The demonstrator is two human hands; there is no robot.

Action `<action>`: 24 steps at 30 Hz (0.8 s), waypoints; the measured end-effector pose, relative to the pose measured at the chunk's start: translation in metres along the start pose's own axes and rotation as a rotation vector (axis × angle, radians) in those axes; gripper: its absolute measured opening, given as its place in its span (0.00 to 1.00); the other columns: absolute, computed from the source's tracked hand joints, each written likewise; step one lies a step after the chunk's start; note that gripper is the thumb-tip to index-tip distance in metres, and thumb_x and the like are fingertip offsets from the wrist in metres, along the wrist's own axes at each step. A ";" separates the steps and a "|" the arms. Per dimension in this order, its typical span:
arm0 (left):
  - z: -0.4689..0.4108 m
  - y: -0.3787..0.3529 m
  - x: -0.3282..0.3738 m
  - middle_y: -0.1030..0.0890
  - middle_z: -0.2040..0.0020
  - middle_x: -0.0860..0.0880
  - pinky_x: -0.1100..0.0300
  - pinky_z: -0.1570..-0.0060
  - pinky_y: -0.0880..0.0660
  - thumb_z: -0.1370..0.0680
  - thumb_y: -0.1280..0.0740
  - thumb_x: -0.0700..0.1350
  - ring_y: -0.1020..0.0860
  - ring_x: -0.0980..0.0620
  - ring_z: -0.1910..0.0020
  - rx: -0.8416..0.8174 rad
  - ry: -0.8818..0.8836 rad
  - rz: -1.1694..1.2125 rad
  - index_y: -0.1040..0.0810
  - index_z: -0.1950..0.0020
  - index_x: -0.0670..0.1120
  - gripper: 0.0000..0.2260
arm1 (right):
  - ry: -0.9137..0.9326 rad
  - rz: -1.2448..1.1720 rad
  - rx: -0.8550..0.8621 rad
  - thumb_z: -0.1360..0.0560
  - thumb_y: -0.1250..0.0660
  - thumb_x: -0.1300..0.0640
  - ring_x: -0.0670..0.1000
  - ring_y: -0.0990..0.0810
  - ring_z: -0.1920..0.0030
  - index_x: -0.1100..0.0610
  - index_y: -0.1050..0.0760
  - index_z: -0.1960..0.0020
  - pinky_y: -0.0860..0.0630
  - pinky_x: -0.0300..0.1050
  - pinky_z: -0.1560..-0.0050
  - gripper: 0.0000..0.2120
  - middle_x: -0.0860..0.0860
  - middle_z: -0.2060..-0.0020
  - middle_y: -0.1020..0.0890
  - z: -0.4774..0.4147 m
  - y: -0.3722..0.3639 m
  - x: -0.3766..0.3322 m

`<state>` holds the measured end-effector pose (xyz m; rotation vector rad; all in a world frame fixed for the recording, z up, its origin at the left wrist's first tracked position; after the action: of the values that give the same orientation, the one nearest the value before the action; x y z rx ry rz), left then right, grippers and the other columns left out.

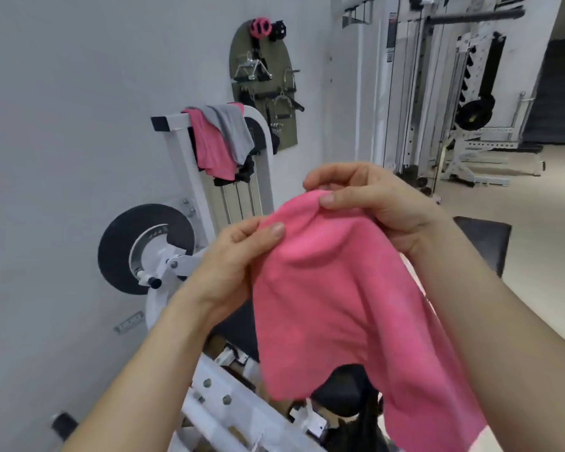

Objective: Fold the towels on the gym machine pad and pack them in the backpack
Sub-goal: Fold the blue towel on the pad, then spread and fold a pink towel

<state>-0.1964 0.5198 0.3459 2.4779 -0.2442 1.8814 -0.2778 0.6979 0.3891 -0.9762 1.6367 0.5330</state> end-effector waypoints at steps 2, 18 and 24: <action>0.030 0.036 0.013 0.17 0.57 0.46 0.61 0.59 0.21 0.35 0.21 0.50 0.19 0.52 0.60 0.101 -0.049 0.087 0.17 0.52 0.45 0.16 | -0.046 0.029 -0.093 0.32 0.33 0.70 0.48 0.19 0.61 0.59 0.21 0.50 0.21 0.38 0.57 0.14 0.52 0.60 0.18 -0.014 -0.031 0.016; 0.293 0.372 0.012 0.17 0.60 0.46 0.53 0.56 0.25 0.30 0.31 0.63 0.24 0.56 0.62 0.447 0.280 -0.824 0.17 0.55 0.47 0.19 | -0.051 -0.181 -0.053 0.31 0.32 0.59 0.48 0.17 0.62 0.56 0.17 0.60 0.21 0.39 0.59 0.05 0.52 0.63 0.16 -0.116 -0.319 0.178; 0.318 0.419 -0.009 0.26 0.74 0.56 0.67 0.75 0.35 0.30 0.27 0.59 0.31 0.59 0.77 0.085 0.653 -0.719 0.22 0.69 0.47 0.17 | -0.185 -0.499 0.406 0.22 0.38 0.54 0.55 0.16 0.59 0.59 0.18 0.61 0.19 0.48 0.55 0.15 0.56 0.63 0.16 -0.151 -0.318 0.216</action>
<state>0.0478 0.0717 0.2181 1.5020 0.6481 2.1729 -0.1168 0.3348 0.2748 -0.9481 1.2094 -0.0489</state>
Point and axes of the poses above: each hand's wrist, its own z-axis away from the middle knuckle, its own y-axis out of the back of the hand, x = y × z, the point moved 2 cm from there along -z, towards the middle knuckle
